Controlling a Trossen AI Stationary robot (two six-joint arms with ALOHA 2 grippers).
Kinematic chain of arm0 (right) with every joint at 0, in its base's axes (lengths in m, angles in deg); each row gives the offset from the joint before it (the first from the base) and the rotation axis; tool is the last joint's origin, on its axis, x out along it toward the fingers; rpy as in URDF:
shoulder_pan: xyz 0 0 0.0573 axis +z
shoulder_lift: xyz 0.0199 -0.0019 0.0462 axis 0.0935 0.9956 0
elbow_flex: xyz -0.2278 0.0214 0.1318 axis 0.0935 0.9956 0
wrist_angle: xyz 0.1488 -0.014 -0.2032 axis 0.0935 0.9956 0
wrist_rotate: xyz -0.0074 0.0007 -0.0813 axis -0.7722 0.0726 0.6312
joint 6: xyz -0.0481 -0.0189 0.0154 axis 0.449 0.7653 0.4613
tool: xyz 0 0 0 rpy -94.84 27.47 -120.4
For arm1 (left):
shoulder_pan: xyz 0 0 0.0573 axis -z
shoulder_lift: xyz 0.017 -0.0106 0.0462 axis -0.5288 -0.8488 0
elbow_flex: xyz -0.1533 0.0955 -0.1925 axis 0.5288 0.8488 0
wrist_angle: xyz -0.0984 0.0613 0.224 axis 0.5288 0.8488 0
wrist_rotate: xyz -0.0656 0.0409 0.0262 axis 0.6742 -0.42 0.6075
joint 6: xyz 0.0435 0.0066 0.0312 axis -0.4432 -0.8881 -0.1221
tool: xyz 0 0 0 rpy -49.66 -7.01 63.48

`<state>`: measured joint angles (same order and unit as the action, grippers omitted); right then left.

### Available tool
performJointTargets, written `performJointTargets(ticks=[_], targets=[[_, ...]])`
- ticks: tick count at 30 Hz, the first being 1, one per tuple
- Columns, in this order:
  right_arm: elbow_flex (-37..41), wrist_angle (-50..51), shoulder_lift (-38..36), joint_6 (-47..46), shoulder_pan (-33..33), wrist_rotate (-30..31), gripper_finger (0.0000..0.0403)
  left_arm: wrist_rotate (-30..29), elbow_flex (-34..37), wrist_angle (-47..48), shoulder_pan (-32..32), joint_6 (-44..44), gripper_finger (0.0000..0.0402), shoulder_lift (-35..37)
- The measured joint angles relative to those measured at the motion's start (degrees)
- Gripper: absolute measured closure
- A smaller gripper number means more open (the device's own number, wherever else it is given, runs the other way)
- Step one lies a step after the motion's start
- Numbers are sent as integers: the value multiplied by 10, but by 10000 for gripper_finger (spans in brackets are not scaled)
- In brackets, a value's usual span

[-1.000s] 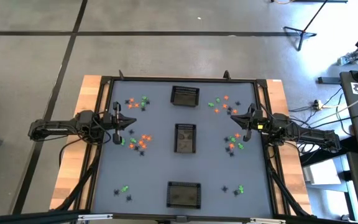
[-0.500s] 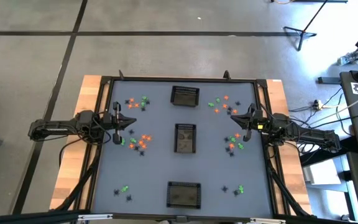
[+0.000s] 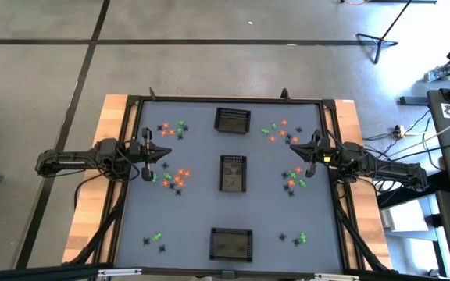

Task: Sort Halloween decoration

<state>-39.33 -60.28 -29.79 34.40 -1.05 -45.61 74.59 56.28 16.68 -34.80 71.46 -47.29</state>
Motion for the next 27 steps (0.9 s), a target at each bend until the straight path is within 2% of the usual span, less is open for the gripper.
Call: performJointTargets(ticks=[8, 17, 23, 27], targets=[[1, -16, 0, 18, 0, 5, 400, 0, 0, 0, 0, 0, 401, 0], [0, -146, 0, 35, 0, 6, 400, 0, 0, 0, 0, 0, 401, 0], [0, -149, 0, -42, 0, -19, 400, 0, 0, 0, 0, 0, 401, 0], [0, -150, 0, -50, 0, -20, 400, 0, 0, 0, 0, 0, 401, 0]])
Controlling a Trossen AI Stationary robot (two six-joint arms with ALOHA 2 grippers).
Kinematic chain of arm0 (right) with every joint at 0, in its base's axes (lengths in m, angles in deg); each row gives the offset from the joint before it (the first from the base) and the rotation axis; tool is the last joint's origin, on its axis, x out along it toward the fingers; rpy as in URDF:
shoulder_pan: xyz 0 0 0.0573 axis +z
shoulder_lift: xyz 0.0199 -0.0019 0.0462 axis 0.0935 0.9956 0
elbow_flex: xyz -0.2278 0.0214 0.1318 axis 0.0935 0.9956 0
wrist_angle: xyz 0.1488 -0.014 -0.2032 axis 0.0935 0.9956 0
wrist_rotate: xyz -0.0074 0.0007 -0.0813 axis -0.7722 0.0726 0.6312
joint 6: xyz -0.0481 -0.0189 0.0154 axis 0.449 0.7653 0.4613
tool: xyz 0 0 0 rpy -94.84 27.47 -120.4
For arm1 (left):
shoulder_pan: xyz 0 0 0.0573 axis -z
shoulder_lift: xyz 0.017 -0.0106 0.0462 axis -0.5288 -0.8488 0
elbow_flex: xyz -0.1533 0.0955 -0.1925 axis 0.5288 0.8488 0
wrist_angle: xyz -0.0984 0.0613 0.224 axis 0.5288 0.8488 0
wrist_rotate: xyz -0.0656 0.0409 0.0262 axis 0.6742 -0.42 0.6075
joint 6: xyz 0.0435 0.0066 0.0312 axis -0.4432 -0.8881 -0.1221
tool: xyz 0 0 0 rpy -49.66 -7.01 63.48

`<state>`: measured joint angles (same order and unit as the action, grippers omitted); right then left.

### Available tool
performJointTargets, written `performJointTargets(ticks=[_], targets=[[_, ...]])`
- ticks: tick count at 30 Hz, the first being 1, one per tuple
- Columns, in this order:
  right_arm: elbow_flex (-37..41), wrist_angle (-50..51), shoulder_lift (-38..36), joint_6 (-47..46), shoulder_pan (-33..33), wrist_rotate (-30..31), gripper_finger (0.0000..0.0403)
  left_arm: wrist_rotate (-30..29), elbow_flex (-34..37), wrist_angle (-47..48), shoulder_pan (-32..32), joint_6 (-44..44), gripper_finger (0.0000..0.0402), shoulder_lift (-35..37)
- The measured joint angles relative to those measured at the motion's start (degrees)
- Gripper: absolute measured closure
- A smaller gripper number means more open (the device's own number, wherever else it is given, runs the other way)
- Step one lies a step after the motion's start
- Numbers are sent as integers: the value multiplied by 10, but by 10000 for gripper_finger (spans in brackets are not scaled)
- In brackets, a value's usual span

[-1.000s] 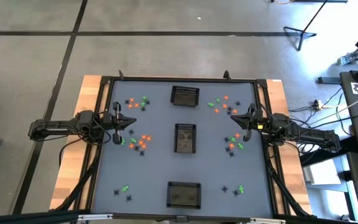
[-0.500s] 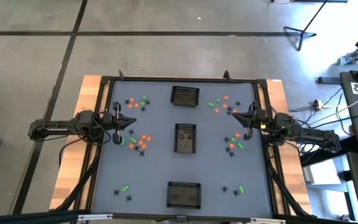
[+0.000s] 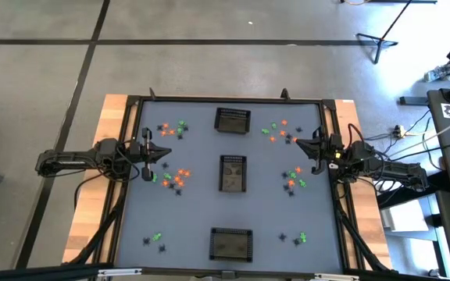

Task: Sort Halloween decoration
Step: Put the orange spider toy into the top black bin

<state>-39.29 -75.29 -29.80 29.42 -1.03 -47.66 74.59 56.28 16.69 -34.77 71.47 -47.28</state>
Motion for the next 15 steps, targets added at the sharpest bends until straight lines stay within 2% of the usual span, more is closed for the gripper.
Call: performJointTargets(ticks=[4, 9, 12, 15], targets=[[0, -10, 0, -12, 0, 1, 400, 0, 0, 0, 0, 0, 401, 0], [0, -93, 0, -12, 0, 0, 400, 0, 0, 0, 0, 0, 401, 0], [0, -138, 0, -5, 0, -21, 400, 0, 0, 0, 0, 0, 401, 0], [-1, -135, 0, 9, 0, -50, 400, 0, 0, 0, 0, 0, 401, 0]])
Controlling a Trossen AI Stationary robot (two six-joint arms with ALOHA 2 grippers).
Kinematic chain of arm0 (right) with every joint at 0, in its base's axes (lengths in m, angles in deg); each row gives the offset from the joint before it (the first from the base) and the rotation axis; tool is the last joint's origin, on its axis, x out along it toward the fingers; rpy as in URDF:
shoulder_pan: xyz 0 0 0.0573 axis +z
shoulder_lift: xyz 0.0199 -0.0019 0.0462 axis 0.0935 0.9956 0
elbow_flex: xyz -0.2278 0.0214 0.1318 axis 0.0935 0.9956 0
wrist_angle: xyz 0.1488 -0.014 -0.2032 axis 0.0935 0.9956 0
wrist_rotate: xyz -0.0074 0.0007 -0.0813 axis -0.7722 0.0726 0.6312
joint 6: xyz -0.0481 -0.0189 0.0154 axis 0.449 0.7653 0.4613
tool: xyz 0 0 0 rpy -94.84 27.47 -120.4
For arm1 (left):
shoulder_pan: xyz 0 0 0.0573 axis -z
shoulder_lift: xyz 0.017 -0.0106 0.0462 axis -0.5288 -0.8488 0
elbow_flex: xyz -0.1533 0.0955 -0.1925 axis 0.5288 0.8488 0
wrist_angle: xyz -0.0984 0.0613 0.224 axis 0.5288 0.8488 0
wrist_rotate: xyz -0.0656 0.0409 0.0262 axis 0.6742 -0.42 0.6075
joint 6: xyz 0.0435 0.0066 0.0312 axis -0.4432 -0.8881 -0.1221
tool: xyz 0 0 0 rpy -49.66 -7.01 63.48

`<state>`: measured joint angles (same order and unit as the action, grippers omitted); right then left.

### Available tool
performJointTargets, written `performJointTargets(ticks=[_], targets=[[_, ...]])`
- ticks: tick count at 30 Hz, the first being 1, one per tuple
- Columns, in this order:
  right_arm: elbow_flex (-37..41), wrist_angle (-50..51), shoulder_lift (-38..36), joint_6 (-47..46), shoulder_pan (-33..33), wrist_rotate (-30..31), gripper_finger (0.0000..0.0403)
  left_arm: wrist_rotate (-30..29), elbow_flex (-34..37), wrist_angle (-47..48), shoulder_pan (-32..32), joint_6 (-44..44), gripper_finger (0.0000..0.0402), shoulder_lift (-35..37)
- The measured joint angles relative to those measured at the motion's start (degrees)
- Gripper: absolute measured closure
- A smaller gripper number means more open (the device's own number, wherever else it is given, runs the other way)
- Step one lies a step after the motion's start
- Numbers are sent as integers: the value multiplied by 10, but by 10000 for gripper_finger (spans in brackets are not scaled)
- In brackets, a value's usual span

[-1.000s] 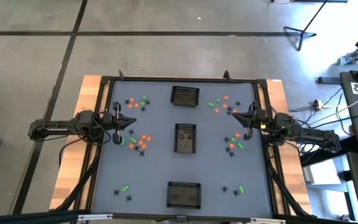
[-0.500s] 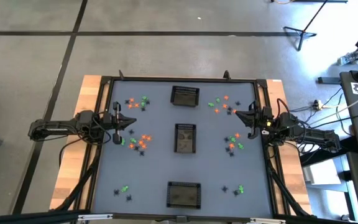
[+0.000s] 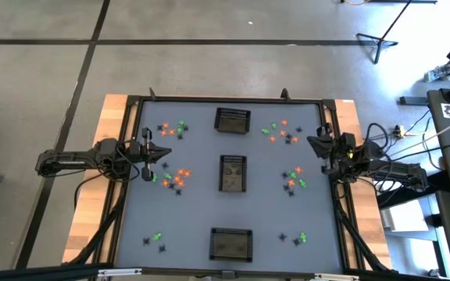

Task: Sort Halloween decoration
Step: Put the orange spider toy into the top black bin

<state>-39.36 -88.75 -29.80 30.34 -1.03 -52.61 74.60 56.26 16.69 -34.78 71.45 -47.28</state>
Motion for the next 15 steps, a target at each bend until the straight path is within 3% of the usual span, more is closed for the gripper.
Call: performJointTargets(ticks=[8, 15], targets=[[0, 34, 26, -1, 0, 43, 400, 0, 0, 0, 0, 0, 401, 0], [-12, 41, 63, 23, 7, 21, 400, 0, 0, 0, 0, 0, 401, 0]])
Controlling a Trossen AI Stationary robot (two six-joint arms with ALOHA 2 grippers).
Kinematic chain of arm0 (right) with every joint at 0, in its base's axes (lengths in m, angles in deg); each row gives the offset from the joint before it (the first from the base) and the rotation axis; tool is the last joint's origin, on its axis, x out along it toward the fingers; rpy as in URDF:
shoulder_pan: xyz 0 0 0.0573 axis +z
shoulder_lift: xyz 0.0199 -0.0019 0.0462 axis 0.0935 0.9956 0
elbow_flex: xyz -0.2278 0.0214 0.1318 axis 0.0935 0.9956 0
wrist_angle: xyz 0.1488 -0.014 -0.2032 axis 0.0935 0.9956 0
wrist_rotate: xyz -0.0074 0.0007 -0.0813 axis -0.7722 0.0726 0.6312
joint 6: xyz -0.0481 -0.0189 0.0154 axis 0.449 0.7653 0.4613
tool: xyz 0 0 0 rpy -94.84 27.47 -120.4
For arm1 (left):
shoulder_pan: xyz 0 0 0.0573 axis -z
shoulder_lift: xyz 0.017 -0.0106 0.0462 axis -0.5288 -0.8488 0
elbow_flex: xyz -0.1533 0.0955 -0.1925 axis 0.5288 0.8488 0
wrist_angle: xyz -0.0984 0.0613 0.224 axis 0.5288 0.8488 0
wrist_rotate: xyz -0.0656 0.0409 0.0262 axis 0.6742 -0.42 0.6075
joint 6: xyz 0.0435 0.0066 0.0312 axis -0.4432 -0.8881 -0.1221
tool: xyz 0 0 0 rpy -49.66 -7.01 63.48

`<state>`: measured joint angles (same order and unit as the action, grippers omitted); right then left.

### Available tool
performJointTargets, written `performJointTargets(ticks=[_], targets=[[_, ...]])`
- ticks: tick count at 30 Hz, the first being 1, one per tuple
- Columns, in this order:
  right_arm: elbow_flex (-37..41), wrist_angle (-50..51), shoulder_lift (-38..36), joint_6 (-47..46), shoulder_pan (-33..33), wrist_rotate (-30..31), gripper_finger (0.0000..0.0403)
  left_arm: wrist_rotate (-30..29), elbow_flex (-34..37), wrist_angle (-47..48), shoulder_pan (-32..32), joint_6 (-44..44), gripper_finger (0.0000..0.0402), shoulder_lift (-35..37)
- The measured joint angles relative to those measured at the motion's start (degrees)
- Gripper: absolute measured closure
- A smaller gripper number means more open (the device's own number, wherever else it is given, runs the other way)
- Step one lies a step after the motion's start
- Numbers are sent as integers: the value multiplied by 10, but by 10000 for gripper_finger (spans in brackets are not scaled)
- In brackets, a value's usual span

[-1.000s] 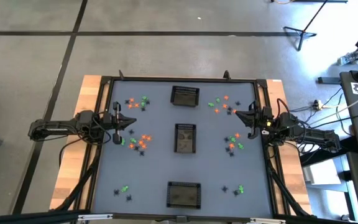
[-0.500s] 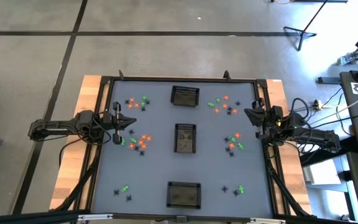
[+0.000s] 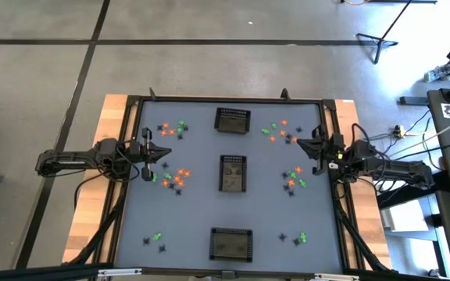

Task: Sort Halloween decoration
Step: Put the orange spider toy into the top black bin

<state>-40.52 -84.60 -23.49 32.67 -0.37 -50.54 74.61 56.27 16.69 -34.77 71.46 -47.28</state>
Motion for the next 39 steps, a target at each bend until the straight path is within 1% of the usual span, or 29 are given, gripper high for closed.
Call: performJointTargets(ticks=[3, 6, 8, 11, 14, 16, 18, 22, 26, 28, 31, 34, 37, 39], targets=[[-36, 62, 10, 10, 3, 26, 400, 0, 0, 0, 0, 0, 401, 0], [-89, 175, 32, 11, 2, 96, 400, 0, 0, 0, 0, 0, 401, 0], [-131, 230, 60, 22, 1, 144, 400, 0, 0, 0, 0, 0, 401, 0], [-204, 323, 115, 25, 1, 186, 400, 0, 0, 0, 0, 0, 401, 0], [-277, 437, 184, 7, 1, 211, 400, 0, 0, 0, 0, 0, 401, 0], [-310, 492, 232, -10, 1, 221, 400, 0, 0, 0, 0, 0, 401, 0], [-324, 526, 278, -25, 1, 223, 400, 0, 0, 0, 0, 0, 401, 0], [-325, 575, 360, -38, 1, 220, 400, 0, 0, 0, 0, 0, 401, 0], [-317, 561, 436, -70, 1, 232, 400, 0, 0, 0, 0, 0, 401, 0], [-314, 528, 465, -71, 1, 232, 400, 0, 0, 0, 0, 0, 401, 0], [-307, 490, 505, -69, -8, 206, 391, 0, 0, 0, 0, 0, 401, 0], [-301, 445, 546, -66, -30, 169, 358, 0, 0, 0, 0, 0, 401, 0], [-293, 397, 584, -47, -54, 169, 314, 0, 0, 0, 0, 0, 401, 0], [-289, 369, 605, -28, -77, 165, 293, 0, 0, 2, 0, 0, 401, 0]])
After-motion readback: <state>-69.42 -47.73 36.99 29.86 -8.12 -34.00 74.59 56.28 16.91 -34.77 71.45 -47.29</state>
